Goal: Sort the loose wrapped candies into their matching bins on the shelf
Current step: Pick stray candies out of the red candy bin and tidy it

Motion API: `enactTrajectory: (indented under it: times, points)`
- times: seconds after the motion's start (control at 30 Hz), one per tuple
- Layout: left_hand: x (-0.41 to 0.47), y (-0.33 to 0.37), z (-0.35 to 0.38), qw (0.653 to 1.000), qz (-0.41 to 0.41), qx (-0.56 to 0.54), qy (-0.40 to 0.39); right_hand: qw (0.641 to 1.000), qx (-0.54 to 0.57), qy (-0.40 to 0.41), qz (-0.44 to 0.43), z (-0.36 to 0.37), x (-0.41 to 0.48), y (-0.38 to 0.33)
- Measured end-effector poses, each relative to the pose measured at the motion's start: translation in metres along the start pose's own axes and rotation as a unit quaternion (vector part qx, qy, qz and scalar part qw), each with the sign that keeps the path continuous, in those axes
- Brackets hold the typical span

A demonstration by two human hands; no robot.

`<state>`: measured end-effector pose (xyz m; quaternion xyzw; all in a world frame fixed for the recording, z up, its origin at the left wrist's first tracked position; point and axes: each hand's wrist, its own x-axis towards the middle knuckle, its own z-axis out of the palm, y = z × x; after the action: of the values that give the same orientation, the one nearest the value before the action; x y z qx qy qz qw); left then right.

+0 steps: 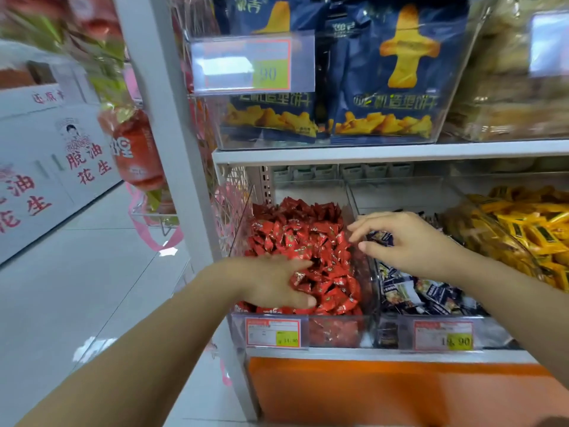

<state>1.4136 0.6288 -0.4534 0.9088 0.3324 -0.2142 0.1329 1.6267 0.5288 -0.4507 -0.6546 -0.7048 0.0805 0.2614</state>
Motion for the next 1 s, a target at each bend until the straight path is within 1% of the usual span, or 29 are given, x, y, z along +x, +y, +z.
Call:
enactTrajectory:
  times: [0.07, 0.13, 0.2, 0.3, 0.33, 0.4, 0.43, 0.47, 0.5, 0.53, 0.57, 0.6, 0.63, 0.67, 0.7, 0.77, 0.8, 0.87, 0.93, 1.0]
  points:
    - [0.011, 0.002, 0.017, 1.000, -0.016, 0.006, -0.025, 0.998, -0.046, -0.037, -0.024, 0.003, -0.003, -0.004]
    - [0.030, 0.004, 0.030, 1.000, -0.017, -0.017, -0.004, 0.993, -0.081, -0.076, -0.038, 0.008, -0.004, -0.006]
    - [0.043, 0.006, 0.035, 0.997, -0.001, -0.054, 0.052, 0.991, -0.098, -0.082, -0.045, 0.009, -0.005, -0.006]
    - [0.051, -0.001, 0.034, 0.984, 0.048, -0.110, 0.135, 0.991, -0.102, -0.082, -0.039, 0.008, -0.006, -0.005]
    - [0.049, -0.004, 0.029, 0.974, 0.071, -0.143, 0.161, 0.991, -0.100, -0.082, -0.036, 0.007, -0.006, -0.004]
    - [0.042, -0.008, 0.014, 0.936, 0.104, -0.226, 0.251, 0.993, -0.089, -0.073, -0.029, 0.006, -0.005, -0.002]
    - [0.041, -0.010, 0.008, 0.916, 0.101, -0.245, 0.302, 0.995, -0.078, -0.055, -0.023, 0.006, -0.004, 0.000]
    - [0.042, -0.011, 0.004, 0.907, 0.077, -0.239, 0.339, 0.997, -0.070, -0.028, -0.012, 0.007, -0.003, 0.003]
    - [0.046, -0.013, 0.003, 0.911, 0.038, -0.214, 0.350, 0.998, -0.063, 0.008, 0.005, 0.009, -0.002, 0.007]
    - [0.050, -0.013, 0.005, 0.928, -0.006, -0.179, 0.327, 0.997, -0.059, 0.044, 0.026, 0.011, -0.002, 0.013]
    - [0.057, -0.013, 0.009, 0.949, -0.043, -0.147, 0.277, 0.995, -0.054, 0.071, 0.049, 0.013, -0.003, 0.019]
    - [0.063, -0.012, 0.015, 0.966, -0.068, -0.119, 0.217, 0.993, -0.051, 0.080, 0.071, 0.015, -0.005, 0.024]
    - [0.068, -0.011, 0.020, 0.977, -0.076, -0.097, 0.174, 0.992, -0.056, 0.069, 0.089, 0.018, -0.007, 0.030]
    - [0.073, -0.011, 0.023, 0.982, -0.072, -0.084, 0.151, 0.991, -0.077, 0.036, 0.103, 0.022, -0.010, 0.035]
    - [0.076, -0.011, 0.023, 0.984, -0.055, -0.082, 0.146, 0.987, -0.115, -0.015, 0.113, 0.024, -0.013, 0.041]
    - [0.077, -0.009, 0.018, 0.980, -0.012, -0.118, 0.157, 0.968, -0.182, -0.111, 0.135, 0.026, -0.018, 0.048]
    - [0.078, -0.009, 0.016, 0.975, 0.005, -0.147, 0.168, 0.960, -0.198, -0.138, 0.145, 0.024, -0.019, 0.052]
    - [0.076, -0.005, 0.013, 0.966, 0.013, -0.152, 0.211, 0.952, -0.209, -0.146, 0.168, 0.017, -0.019, 0.062]
    - [0.071, 0.000, 0.012, 0.957, -0.003, -0.123, 0.263, 0.947, -0.217, -0.134, 0.195, 0.009, -0.019, 0.071]
    - [0.066, 0.002, 0.013, 0.948, -0.011, -0.126, 0.291, 0.946, -0.205, -0.122, 0.218, 0.001, -0.021, 0.075]
